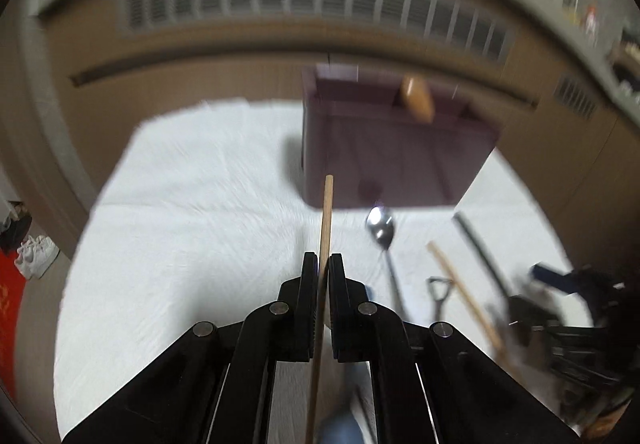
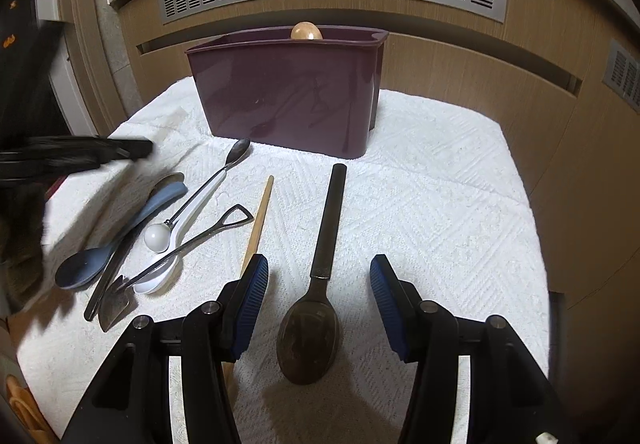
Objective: Organize utensils
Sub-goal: 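Lift the chopstick with the left tool while the right tool reaches the black-handled spoon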
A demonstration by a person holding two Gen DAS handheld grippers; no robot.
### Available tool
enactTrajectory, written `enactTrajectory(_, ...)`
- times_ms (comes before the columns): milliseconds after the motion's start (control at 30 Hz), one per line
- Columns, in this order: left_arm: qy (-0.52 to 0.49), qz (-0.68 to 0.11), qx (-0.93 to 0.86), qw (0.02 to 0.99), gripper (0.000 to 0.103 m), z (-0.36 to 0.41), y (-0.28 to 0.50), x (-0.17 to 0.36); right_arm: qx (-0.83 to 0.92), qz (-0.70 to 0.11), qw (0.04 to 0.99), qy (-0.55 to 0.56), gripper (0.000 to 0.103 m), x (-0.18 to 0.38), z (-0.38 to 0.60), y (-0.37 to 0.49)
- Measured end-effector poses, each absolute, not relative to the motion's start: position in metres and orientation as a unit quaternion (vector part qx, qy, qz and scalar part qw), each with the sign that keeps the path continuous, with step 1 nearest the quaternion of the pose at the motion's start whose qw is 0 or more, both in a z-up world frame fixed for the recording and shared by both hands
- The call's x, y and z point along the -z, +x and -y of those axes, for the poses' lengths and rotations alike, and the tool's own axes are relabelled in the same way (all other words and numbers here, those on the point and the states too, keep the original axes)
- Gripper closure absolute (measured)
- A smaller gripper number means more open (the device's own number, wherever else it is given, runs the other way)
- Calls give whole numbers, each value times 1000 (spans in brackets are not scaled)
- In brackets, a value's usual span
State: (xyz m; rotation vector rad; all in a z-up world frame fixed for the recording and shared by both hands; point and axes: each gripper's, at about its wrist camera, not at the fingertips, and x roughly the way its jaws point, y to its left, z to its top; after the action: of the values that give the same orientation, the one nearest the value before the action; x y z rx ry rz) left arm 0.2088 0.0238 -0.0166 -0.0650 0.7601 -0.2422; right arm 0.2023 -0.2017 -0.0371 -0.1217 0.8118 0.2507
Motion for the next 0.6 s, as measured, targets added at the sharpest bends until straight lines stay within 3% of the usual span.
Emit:
enactTrajectory(333, -120, -267, 98, 951, 98, -72, 155, -44, -139, -391, 908, -62, 53, -1, 203, 210)
enactTrajectory(600, -118, -235, 92, 960, 98, -93, 139, -66, -123, -385, 912, -72, 53, -12, 198, 221)
